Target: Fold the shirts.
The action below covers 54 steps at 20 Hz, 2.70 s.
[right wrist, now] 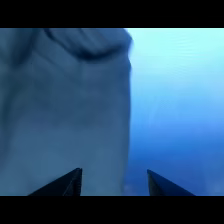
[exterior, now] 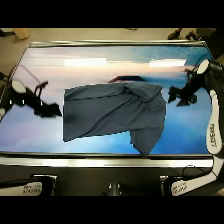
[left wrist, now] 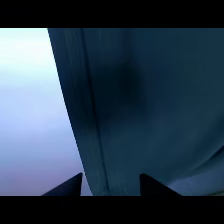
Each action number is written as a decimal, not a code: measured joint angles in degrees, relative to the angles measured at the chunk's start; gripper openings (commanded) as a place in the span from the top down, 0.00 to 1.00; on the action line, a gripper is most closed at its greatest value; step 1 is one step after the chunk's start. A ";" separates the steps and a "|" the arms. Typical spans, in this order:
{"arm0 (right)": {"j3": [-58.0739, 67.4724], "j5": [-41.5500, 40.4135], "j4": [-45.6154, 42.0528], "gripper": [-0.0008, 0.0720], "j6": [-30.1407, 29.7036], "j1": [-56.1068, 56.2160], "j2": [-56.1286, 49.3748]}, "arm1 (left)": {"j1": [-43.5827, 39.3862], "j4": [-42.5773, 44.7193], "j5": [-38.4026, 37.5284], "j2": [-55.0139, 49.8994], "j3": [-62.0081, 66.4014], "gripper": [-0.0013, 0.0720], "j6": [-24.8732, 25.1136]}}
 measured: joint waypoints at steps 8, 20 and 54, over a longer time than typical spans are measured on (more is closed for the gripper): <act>-18.86 -5.44 0.83 0.41 -1.92 -1.29 12.13 | -0.42 -7.74 10.67 8.90 -23.26 0.46 4.07; -20.50 -3.69 -1.18 0.41 -2.56 -1.44 13.77 | 3.13 -10.86 13.20 7.61 -19.37 0.95 7.69; -35.91 -11.30 6.84 0.34 -7.96 -1.46 15.61 | 3.28 -11.78 17.42 7.54 -25.11 0.95 6.67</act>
